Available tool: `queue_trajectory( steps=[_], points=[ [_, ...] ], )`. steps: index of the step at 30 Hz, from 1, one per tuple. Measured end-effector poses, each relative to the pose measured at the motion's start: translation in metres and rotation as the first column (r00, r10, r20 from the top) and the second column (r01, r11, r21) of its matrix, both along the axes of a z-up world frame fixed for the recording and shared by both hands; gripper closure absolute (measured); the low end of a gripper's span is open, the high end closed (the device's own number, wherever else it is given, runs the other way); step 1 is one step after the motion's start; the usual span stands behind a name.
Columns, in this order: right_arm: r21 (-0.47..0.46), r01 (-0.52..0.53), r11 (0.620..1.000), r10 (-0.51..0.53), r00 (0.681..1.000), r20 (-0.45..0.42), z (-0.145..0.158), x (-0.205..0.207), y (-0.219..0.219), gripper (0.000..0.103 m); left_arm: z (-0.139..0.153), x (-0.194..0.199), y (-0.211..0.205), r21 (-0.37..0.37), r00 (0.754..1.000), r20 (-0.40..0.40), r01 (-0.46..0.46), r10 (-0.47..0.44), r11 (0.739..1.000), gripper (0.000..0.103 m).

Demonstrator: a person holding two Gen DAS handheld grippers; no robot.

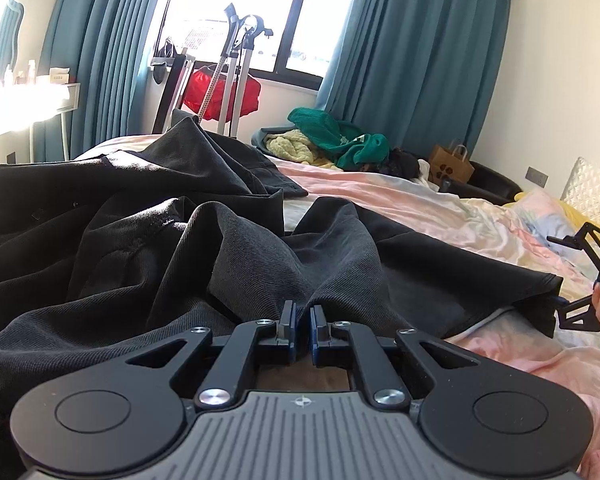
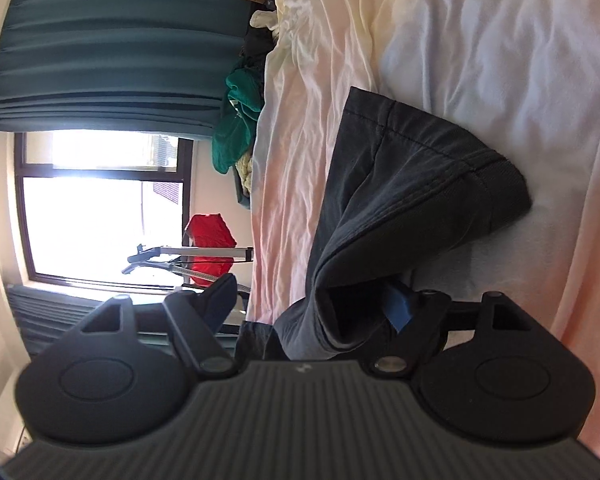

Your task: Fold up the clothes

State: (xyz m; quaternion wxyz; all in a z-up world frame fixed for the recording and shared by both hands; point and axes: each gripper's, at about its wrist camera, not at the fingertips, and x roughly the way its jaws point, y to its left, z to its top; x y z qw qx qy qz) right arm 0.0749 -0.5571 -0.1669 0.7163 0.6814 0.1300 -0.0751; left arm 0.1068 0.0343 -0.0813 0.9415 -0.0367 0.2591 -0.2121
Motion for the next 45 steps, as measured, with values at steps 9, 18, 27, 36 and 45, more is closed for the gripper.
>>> queue_trajectory(
  steps=[9,18,27,36,45],
  points=[
    [-0.165,0.053,0.985,-0.078,0.986,-0.15,-0.014,0.023,-0.02,0.079,0.0,-0.002,0.004,-0.006,1.0,-0.004,0.001,-0.001,1.0,0.094],
    [-0.348,0.163,0.923,-0.197,0.978,-0.065,0.017,0.015,-0.026,0.096,-0.002,-0.007,0.016,-0.057,1.0,0.007,0.008,-0.007,0.998,0.085],
    [-0.446,0.18,0.877,-0.315,0.916,-0.249,0.0,0.001,-0.053,0.096,0.006,-0.024,0.025,-0.101,1.0,-0.024,-0.011,0.008,0.995,0.066],
    [-0.41,0.183,0.893,-0.314,0.908,-0.278,-0.009,-0.008,-0.045,0.092,0.009,-0.046,0.068,-0.335,0.933,-0.339,-0.235,0.116,0.912,0.022],
    [-0.252,0.171,0.952,-0.248,0.916,-0.316,-0.012,-0.027,-0.034,0.045,-0.028,-0.038,0.091,-0.47,0.798,-0.595,-0.44,0.093,0.765,0.021]
  ],
)
